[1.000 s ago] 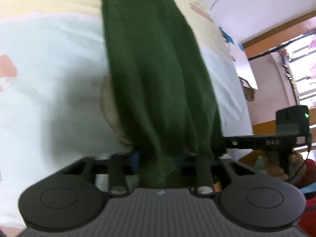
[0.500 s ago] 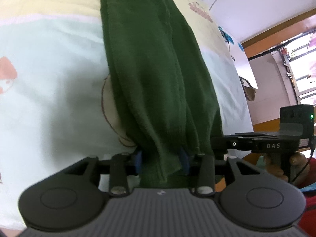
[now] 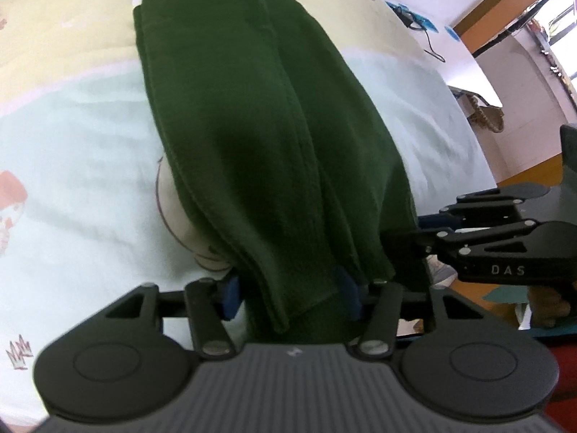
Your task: Fold clothes
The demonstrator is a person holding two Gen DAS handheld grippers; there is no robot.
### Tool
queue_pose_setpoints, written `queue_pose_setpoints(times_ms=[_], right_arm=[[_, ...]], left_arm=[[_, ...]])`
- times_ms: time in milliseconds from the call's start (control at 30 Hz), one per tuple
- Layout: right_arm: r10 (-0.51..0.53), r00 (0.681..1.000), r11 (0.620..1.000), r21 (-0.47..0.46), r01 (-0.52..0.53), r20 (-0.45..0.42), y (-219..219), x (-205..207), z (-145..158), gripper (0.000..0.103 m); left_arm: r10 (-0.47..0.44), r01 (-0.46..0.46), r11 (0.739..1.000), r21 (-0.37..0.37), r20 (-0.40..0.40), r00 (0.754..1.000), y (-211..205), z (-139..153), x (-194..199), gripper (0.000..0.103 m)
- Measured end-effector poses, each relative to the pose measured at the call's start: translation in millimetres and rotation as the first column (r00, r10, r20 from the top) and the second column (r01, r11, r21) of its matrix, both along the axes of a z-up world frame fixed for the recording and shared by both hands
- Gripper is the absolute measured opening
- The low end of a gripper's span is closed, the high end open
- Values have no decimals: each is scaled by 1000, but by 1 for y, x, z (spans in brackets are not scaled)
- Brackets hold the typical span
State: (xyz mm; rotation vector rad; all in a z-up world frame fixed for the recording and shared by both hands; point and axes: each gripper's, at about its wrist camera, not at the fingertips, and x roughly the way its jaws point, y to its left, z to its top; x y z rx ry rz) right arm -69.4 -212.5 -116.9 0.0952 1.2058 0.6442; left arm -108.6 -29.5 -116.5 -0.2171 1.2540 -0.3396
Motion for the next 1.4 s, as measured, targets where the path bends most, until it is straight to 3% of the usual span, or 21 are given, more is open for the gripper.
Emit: queue_pose_setpoints(times_ms=[33,67,300,500,633,800,1133,1233,1267,1400], right_arm=[[5,1000,1000,-5,-5,4,1,0,0,19],[9,1000,1000,-9,-9,7,1,1,0,19],[22,1000,999,-29,-21,21,6,0,2,18],[-27,1000,999,37,28,-14,-5,5,12,13],[-69,997,993,95,73,-46,-14,9,21,13],[-117,992,984,131,123,-53,-13,15,35,13],[-192,981,958,210,194,-32,-17,42,61,12],[-192,980,947,252,201,-59,-18,59,61,12],[-191,979,942,265,204,-71,-19,66,60,12],[-207,967,913,324,247,-151,-27,94,56,12]], left_arm=[[5,-5,1000,9,0,1000,1,0,-1,40],[11,-11,1000,18,0,1000,2,0,-2,38],[35,-34,999,32,-4,999,5,2,-2,25],[38,-37,999,7,-16,999,12,6,2,15],[61,-63,995,-75,-17,998,29,16,7,13],[52,-51,993,-110,3,999,42,28,14,13],[87,-80,988,-136,53,995,66,50,35,9],[127,-118,985,-129,68,990,67,56,47,7],[146,-136,983,-125,72,987,67,58,51,0],[225,-213,970,-118,95,970,71,67,70,0]])
